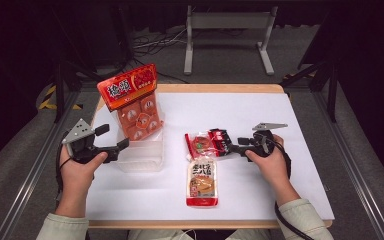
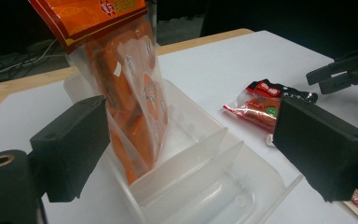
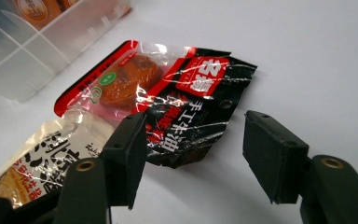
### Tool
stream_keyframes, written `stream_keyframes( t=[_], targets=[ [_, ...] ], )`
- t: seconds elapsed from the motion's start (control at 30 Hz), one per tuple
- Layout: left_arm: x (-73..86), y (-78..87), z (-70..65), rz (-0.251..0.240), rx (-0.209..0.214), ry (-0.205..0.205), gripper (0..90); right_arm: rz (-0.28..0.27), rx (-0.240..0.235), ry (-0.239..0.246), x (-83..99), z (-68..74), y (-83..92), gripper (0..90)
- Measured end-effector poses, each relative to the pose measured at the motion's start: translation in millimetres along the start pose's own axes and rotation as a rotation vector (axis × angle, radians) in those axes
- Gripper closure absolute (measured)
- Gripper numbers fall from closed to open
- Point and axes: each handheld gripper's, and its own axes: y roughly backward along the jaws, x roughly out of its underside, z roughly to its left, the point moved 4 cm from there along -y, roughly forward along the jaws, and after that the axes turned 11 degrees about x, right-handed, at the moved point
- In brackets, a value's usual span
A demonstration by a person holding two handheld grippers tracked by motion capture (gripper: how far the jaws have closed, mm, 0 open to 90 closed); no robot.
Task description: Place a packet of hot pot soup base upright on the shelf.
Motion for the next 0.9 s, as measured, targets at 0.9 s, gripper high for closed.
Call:
stream_keyframes(
  t=[0.9],
  targets=[
    [2.8,-2.6,0.8,0.005,0.002,0.008,11.5,0.076,-0.044,-0.078,9.4,7.7,-19.8,39.3]
  ],
)
